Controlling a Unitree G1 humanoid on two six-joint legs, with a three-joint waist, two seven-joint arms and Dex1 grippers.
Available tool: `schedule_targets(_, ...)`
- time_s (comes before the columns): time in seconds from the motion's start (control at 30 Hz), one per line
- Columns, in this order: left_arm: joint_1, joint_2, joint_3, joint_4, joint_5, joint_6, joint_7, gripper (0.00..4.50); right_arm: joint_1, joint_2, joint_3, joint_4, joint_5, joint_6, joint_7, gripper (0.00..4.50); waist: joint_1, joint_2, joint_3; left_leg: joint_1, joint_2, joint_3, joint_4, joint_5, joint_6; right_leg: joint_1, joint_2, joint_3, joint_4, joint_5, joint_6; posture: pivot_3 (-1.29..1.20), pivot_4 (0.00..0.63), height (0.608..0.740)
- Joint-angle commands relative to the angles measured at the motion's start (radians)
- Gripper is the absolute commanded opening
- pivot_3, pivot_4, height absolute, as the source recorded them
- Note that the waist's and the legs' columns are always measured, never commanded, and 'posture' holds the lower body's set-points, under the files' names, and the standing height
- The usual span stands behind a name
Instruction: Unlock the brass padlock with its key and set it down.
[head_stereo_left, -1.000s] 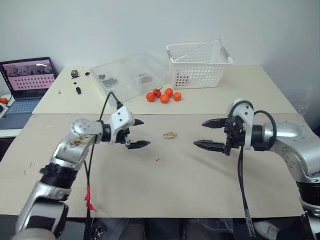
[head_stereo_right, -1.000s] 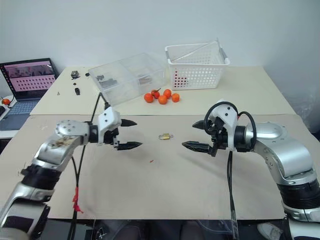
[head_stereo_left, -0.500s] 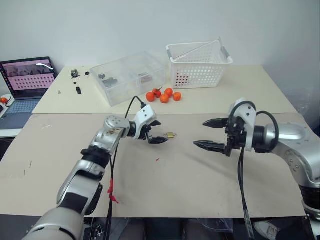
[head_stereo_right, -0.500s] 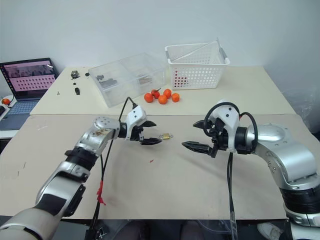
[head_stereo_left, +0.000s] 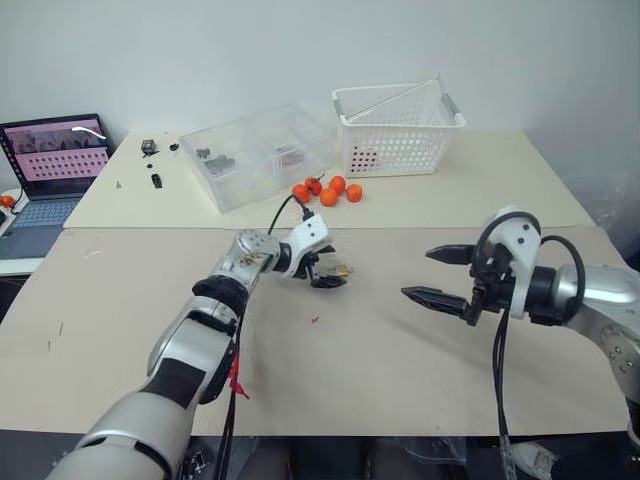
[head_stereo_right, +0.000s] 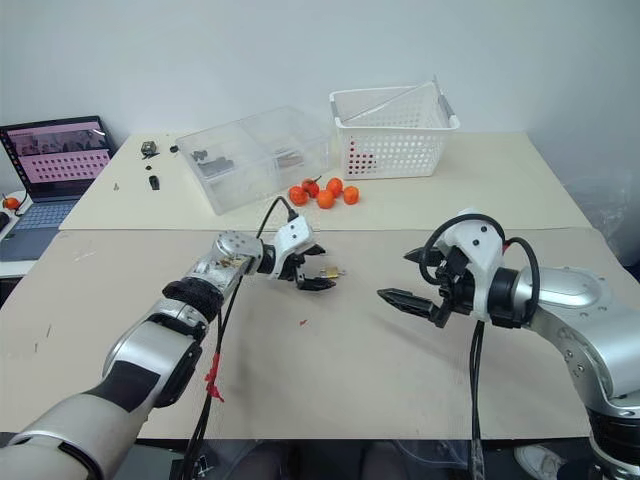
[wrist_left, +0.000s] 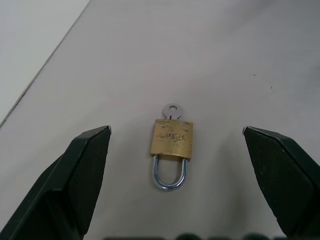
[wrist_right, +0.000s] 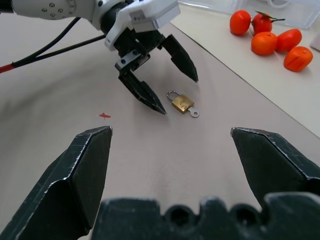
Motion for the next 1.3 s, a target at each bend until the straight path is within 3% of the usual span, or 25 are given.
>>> schedule_targets(0.03, -0.050, -0.014, 0.010, 0.045, 0.037, -0.055, 0.033, 4.50, 0.005, -0.020, -0.058, -0.044, 0.032, 0.018, -0.021, 4.49, 0.000, 0.000, 0.000, 0.000, 0.000, 0.000, 0.000, 0.000, 0.000, 0.000, 0.000, 0.000, 0.000, 0.000, 0.000, 0.00, 0.150, 0.740)
schedule_targets(0.53, -0.071, -0.054, 0.023, 0.155, 0.114, -0.056, 0.118, 4.50, 0.050, -0.033, -0.116, -0.100, 0.088, 0.062, -0.088, 4.49, 0.005, 0.000, 0.000, 0.000, 0.000, 0.000, 0.000, 0.000, 0.000, 0.001, 0.000, 0.000, 0.001, 0.000, 0.001, 0.00, 0.150, 0.740)
schedule_targets(0.63, -0.064, -0.055, 0.023, 0.159, 0.124, -0.053, 0.113, 3.77, 0.053, -0.035, -0.115, -0.103, 0.095, 0.060, -0.098, 4.50, 0.005, 0.000, 0.000, 0.002, 0.000, 0.000, 0.001, 0.000, 0.000, 0.002, 0.000, 0.000, 0.001, 0.000, 0.001, 0.00, 0.150, 0.740)
schedule_targets(0.8, -0.053, -0.057, 0.024, 0.159, 0.132, -0.045, 0.055, 2.02, 0.048, -0.034, -0.107, -0.101, 0.098, 0.056, -0.110, 4.50, 0.003, -0.001, 0.000, 0.003, 0.000, 0.000, 0.001, 0.000, 0.000, 0.003, 0.000, 0.000, 0.002, 0.000, 0.001, 0.00, 0.150, 0.740)
schedule_targets(0.83, -0.052, -0.055, 0.023, 0.159, 0.136, -0.044, 0.049, 1.41, 0.048, -0.034, -0.105, -0.102, 0.099, 0.056, -0.113, 4.50, 0.003, -0.001, 0.000, 0.003, 0.000, 0.000, 0.001, 0.000, 0.000, 0.003, 0.000, 0.000, 0.002, 0.000, 0.001, 0.00, 0.150, 0.740)
schedule_targets(0.9, -0.051, -0.052, 0.022, 0.159, 0.141, -0.043, 0.042, 0.88, 0.049, -0.035, -0.104, -0.101, 0.099, 0.054, -0.115, 4.50, 0.002, -0.001, 0.000, 0.004, 0.000, 0.000, 0.001, 0.000, 0.000, 0.003, 0.000, 0.000, 0.002, 0.000, 0.001, 0.00, 0.150, 0.740)
schedule_targets(1.3, -0.041, 0.013, 0.030, 0.088, 0.122, -0.054, -0.069, 0.82, 0.013, -0.033, -0.045, -0.065, 0.082, 0.025, -0.095, 4.50, -0.014, 0.000, 0.000, 0.003, 0.000, 0.000, 0.000, 0.000, 0.001, 0.003, 0.000, 0.000, 0.002, -0.001, 0.001, 0.00, 0.150, 0.740)
